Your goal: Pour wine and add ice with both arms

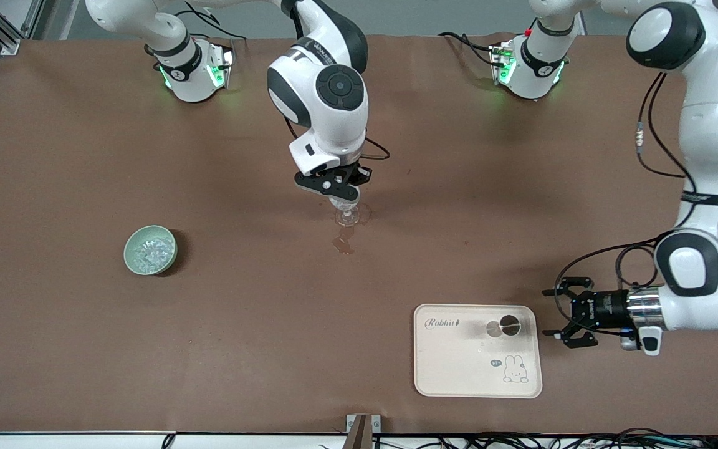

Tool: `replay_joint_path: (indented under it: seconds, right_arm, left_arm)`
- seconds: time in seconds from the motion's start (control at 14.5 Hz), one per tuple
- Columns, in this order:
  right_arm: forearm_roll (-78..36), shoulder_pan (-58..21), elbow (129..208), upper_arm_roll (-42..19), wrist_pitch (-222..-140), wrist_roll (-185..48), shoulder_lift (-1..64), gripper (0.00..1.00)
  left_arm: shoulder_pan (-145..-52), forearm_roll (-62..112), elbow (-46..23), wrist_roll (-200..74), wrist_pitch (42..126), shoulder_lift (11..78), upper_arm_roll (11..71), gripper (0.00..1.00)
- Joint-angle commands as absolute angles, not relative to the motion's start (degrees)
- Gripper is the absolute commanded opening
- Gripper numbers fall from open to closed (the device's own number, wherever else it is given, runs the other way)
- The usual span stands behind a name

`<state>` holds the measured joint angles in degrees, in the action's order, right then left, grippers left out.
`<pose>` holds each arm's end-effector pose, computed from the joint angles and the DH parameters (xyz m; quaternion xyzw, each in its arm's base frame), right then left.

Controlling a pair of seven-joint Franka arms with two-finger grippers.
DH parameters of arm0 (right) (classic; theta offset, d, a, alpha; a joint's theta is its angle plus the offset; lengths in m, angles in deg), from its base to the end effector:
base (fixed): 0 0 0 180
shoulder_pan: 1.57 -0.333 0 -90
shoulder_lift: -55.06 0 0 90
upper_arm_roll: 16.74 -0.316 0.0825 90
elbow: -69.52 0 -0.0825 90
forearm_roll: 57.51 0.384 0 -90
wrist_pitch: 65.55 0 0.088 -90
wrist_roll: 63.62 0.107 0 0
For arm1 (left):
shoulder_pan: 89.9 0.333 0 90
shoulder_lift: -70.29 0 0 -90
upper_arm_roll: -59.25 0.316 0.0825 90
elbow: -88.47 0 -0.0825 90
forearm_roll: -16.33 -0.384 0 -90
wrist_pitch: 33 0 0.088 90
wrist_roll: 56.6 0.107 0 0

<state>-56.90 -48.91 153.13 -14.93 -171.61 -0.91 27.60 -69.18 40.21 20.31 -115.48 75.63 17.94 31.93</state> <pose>0.4770 0.4920 0.4001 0.9878 -0.1495 -0.0237 0.0367 0.7477 -0.0114 0.2781 0.7575 0.5325 -0.2483 0.2847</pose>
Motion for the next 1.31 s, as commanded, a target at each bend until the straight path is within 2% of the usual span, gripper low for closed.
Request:
replay_joint_path:
  seconds: [0.0, 0.21, 0.34, 0.55, 0.76, 0.9, 1.03, 1.1, 1.24]
  right_arm:
    - [-57.33, -48.95, 152.84, -15.07, -171.02, -0.52, 27.46, 0.38]
    - [-57.33, -48.95, 152.84, -15.07, -170.58, -0.52, 27.46, 0.45]
    - [-57.33, -48.69, 152.49, -15.07, -169.88, -0.78, 27.64, 0.48]
    - [-57.42, -47.55, 149.17, -14.63, -166.82, -1.31, 28.60, 0.56]
    - [-57.51, -42.72, 142.49, -14.45, -159.70, -5.51, 30.71, 0.73]
    - [-57.60, -38.69, 140.98, -14.36, -157.05, -9.20, 33.43, 0.80]
    - [-58.90, -34.90, 141.07, -14.45, -156.70, -14.03, 37.37, 0.94]
    - [-60.48, -32.62, 141.24, -14.54, -155.48, -17.01, 39.13, 1.00]
    - [-61.20, -28.84, 141.07, -14.36, -152.66, -22.72, 40.72, 1.00]
  left_arm:
    - [-70.12, 33.49, 18.51, -115.84, 72.47, 24.75, 30.44, 1.00]
    - [-70.13, 23.57, 18.51, -113.83, 70.98, 29.66, 24.65, 1.00]
    - [-69.16, 15.92, 18.51, -110.41, 70.36, 35.46, 19.98, 1.00]
    - [-70.21, 10.11, 18.08, -100.94, 65.89, 42.50, 18.48, 1.00]
    - [-70.30, 7.37, 17.55, -91.88, 60.09, 48.04, 17.16, 1.00]
    - [-70.56, 6.04, 17.55, -89.13, 58.15, 50.86, 17.24, 1.00]
    - [-72.39, 6.04, 16.41, -83.36, 57.79, 54.01, 20.21, 1.00]
    - [-77.37, 6.30, 13.27, -79.93, 58.05, 57.08, 27.02, 1.00]
    - [-89.41, 7.44, 11.67, -78.40, 58.14, 60.26, 40.82, 1.00]
